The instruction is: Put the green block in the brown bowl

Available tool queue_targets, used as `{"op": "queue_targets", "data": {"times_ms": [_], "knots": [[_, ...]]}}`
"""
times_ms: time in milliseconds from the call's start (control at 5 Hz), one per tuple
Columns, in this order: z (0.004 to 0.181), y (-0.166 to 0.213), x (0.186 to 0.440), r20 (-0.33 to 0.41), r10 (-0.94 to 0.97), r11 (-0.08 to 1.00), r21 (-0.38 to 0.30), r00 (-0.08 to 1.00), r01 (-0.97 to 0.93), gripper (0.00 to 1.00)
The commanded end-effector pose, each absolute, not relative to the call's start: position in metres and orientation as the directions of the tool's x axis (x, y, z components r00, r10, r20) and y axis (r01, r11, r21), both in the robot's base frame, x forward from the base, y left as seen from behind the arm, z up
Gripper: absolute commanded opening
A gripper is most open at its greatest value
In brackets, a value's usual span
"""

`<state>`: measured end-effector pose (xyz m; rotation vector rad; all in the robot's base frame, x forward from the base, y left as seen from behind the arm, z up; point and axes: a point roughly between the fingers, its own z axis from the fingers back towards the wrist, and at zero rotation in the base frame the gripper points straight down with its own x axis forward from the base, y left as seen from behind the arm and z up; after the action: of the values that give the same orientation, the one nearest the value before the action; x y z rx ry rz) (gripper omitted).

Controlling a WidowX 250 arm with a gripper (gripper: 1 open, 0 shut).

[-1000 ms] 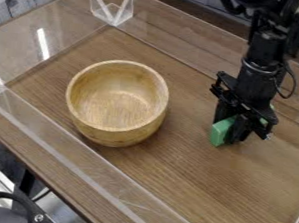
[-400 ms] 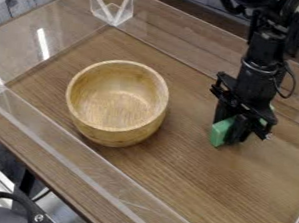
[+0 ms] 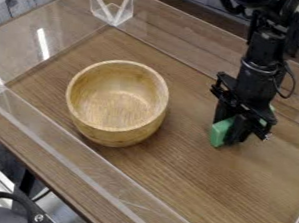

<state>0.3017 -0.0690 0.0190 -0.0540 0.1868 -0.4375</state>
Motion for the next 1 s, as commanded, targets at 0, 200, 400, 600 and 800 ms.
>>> {"op": "queue_targets", "data": {"times_ms": [0,200,400,600,800], "knots": [[0.022,-0.070,0.301,-0.163,-0.438,0.899,-0.104,0.884,0.426,0.00],[0.022,-0.071,0.299,-0.166,-0.444,0.896,-0.111,0.881,0.431,0.00],[0.046,-0.064,0.296,-0.134,-0.409,0.912,-0.086,0.902,0.401,0.00],[0.072,-0.058,0.292,-0.092,-0.386,0.922,-0.065,0.918,0.381,0.00],[0.109,-0.041,0.288,-0.043,-0.339,0.941,-0.030,0.940,0.338,0.00]]}}
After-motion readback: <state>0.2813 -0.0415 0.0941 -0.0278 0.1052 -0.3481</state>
